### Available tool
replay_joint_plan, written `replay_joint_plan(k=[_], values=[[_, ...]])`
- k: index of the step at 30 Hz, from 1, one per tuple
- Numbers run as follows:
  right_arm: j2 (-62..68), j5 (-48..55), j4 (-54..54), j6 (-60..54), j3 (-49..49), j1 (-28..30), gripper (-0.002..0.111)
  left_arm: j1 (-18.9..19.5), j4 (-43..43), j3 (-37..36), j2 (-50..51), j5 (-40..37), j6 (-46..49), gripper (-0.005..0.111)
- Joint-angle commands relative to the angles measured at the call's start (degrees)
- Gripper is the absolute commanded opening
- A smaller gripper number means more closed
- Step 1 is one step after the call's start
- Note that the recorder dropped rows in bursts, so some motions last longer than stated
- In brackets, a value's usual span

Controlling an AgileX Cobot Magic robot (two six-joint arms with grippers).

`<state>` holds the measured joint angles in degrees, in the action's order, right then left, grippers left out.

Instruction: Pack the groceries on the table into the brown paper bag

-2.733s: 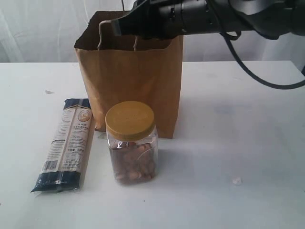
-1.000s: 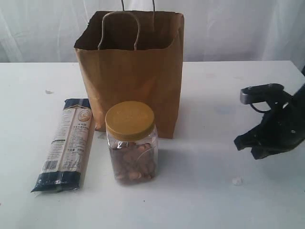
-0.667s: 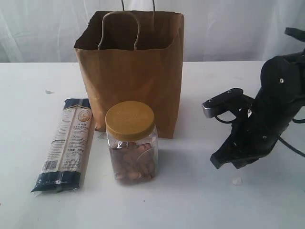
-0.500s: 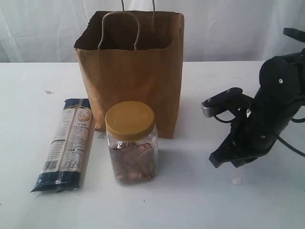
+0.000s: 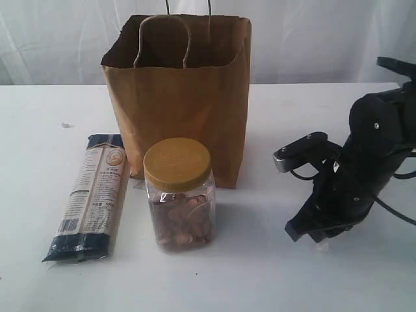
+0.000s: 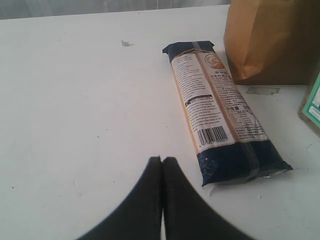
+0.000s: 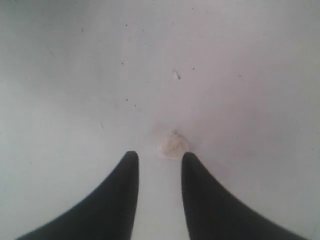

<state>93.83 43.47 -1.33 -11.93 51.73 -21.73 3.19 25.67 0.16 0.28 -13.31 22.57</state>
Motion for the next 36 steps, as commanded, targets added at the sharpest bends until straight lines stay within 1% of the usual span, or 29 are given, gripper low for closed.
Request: replay_joint_plan(k=[1,13,18,23,36], values=[[1.67,-0.08,-0.36,-0.24,-0.45,-0.04,0.041,0.15,0.40,-0.16,-0.28,-0.14,-0.29,0.000],[3.41,-4.37,0.55,0.80,-0.45,0.08,0.041,0.15,0.40,-0.16,-0.28,-0.14,-0.29,0.000],[3.68,-4.14,0.55,2.03,-0.45,0.08,0.041,0.15,0.40,-0.16,-0.28,-0.14,-0.29,0.000],[3.68,-0.72,0.55,2.16,-0.45,0.08,0.041,0.15,0.40,-0.16,-0.28,-0.14,-0.29,0.000],[6.26,-1.34,1.64,2.16,-0.45,0.08,0.041,0.15,0.40,-0.16,-0.28,-0.14,-0.29,0.000]])
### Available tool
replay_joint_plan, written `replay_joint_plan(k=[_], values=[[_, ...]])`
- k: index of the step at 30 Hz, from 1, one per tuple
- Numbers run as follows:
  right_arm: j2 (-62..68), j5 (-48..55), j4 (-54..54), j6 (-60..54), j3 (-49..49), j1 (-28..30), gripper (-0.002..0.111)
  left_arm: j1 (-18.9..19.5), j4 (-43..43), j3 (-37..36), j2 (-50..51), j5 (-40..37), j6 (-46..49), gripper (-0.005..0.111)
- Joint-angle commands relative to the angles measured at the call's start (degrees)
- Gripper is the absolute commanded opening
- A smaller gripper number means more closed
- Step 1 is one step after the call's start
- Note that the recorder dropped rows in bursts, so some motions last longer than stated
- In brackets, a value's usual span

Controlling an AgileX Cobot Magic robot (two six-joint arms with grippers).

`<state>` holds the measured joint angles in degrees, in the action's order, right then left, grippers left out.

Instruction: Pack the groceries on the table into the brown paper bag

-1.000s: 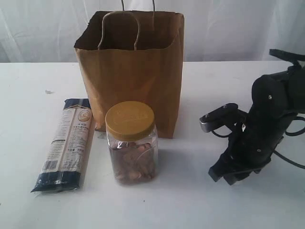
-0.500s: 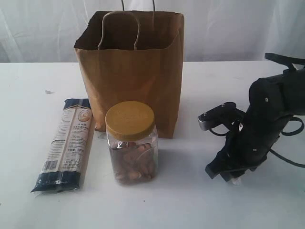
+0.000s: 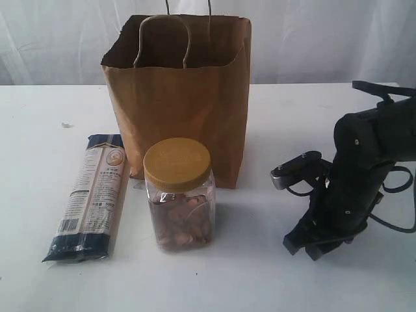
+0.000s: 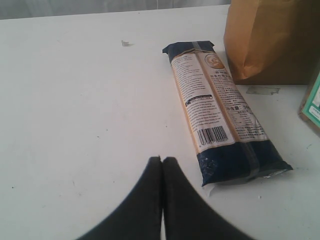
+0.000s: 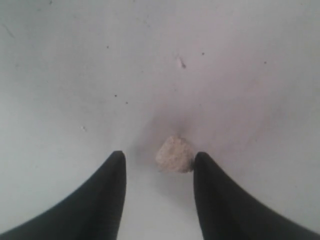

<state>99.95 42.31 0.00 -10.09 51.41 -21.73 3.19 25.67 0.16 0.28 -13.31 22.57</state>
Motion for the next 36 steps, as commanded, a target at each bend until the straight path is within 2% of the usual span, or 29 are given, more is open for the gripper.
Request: replay_joint_plan(k=[1,5,9,10,22,25,30,36], values=[[0.14,-0.42,0.30,0.32,-0.13,0.08,0.041,0.15,0.40,-0.16,-0.28,-0.14,-0.29,0.000],[0.14,-0.54,0.30,0.32,-0.13,0.08,0.036,0.15,0.40,-0.16,-0.28,-0.14,-0.29,0.000],[0.14,0.20,0.55,-0.11,0.22,0.08,0.003,0.15,0.40,-0.16,-0.28,-0.14,-0.29,0.000],[0.14,0.57,0.55,-0.11,0.83,0.08,0.000,0.15,0.40,-0.16,-0.28,-0.14,-0.29,0.000],[-3.42,2.07,-3.29,-1.47,5.11,-0.19,0.000,0.15,0.40,-0.16,-0.28,-0.14,-0.29,0.000],[-7.52,1.63,-8.79,-7.57,5.23,-0.90,0.000,0.15,0.40,-0.16,-0.28,-0.14,-0.29,0.000],[-17.97,4.90,-23.89,-20.36,5.11,-1.20,0.000,0.15,0.40,-0.16,-0.28,-0.14,-0.29,0.000],[-32.53,11.48,-30.92,-23.32,1.12,-1.20,0.000,0.15,0.40,-0.16,-0.28,-0.14,-0.29,0.000]])
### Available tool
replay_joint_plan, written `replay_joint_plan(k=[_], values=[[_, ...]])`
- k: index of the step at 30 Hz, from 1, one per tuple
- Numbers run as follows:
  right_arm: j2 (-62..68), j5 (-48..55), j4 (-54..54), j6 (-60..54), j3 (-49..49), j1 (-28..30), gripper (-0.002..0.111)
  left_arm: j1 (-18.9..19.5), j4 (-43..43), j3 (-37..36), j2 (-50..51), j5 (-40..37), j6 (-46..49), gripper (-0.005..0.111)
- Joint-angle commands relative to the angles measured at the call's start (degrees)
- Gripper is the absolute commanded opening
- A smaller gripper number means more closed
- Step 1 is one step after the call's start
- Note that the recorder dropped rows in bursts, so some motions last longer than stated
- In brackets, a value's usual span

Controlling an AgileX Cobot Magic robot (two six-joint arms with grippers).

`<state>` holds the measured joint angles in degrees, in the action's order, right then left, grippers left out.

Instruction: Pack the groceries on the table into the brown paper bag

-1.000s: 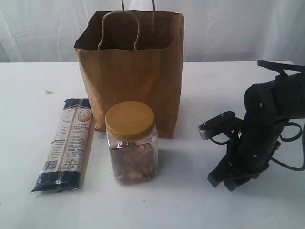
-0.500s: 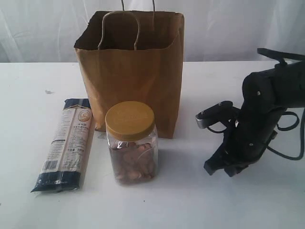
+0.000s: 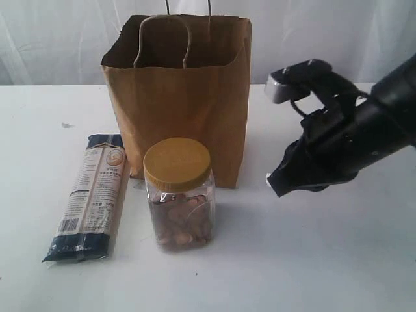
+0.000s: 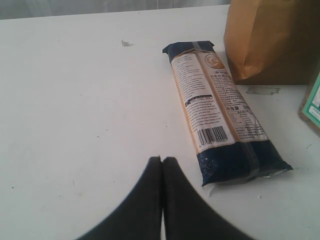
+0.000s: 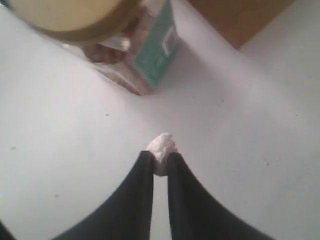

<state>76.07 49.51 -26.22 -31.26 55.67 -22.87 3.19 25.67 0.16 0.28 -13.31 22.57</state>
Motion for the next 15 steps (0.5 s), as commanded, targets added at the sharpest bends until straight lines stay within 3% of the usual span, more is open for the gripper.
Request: replay_joint_plan(k=[1,7,10,13,15], values=[[-11.40,4.96,-6.11,-2.14,-4.00,-0.06,0.000,0.15,0.40,-0.16,-0.28,-0.14,-0.29,0.000],[-25.03,6.08,-9.40,-2.14,-7.04,-0.06,0.000,0.15,0.40,-0.16,-0.28,-0.14,-0.29,0.000],[-30.01,-0.26,-12.04,-2.14,-7.04,-0.06,0.000,0.15,0.40,-0.16,-0.28,-0.14,-0.29,0.000],[-32.63,-16.59,-18.31,-2.14,-7.04,-0.06,0.000,0.15,0.40,-0.16,-0.28,-0.14,-0.29,0.000],[-33.03,-32.97,-27.23,-2.14,-6.89,-0.06,0.000,0.15,0.40,-0.16,-0.28,-0.14,-0.29,0.000]])
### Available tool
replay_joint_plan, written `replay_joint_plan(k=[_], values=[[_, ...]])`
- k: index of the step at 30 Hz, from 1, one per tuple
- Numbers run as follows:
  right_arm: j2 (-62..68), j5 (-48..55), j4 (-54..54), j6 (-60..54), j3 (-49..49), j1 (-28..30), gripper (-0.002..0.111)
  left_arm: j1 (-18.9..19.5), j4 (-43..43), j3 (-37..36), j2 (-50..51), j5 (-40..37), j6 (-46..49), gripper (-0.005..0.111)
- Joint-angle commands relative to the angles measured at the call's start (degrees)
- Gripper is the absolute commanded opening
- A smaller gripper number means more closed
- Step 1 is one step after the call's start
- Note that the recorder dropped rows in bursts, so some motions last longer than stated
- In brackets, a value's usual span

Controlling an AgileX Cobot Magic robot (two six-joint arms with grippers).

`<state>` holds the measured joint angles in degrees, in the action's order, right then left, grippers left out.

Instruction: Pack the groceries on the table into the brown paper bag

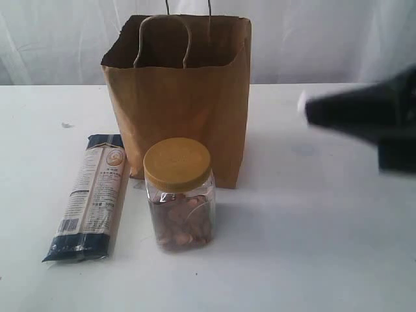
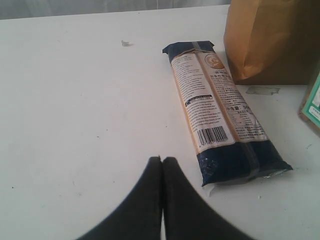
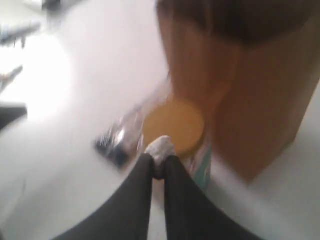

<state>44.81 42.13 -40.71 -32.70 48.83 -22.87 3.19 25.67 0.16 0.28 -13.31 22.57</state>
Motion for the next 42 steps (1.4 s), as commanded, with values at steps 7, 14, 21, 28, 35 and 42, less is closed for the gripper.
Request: replay_joint_plan(k=[7,14,21,28,35,42], values=[[3.57,-53.94,-35.50,5.08,5.46,-0.06,0.000,0.15,0.40,-0.16,-0.28,-0.14,-0.29,0.000],[16.54,-40.02,-30.61,1.76,10.86,-0.06,0.000,0.05,0.40,-0.16,-0.28,-0.14,-0.29,0.000],[33.60,-14.65,-21.41,-20.67,19.86,-0.06,0.000,0.05,0.40,-0.16,-0.28,-0.14,-0.29,0.000],[45.29,-14.12,-16.56,-20.06,27.56,-2.38,0.000,0.05,0.40,-0.16,-0.28,-0.14,-0.29,0.000],[47.91,-19.83,-15.09,-20.06,28.71,-2.93,0.000,0.05,0.40,-0.16,-0.28,-0.14,-0.29,0.000],[47.91,-19.04,-14.43,-20.06,28.71,-2.93,0.009,0.05,0.40,-0.16,-0.28,-0.14,-0.29,0.000]])
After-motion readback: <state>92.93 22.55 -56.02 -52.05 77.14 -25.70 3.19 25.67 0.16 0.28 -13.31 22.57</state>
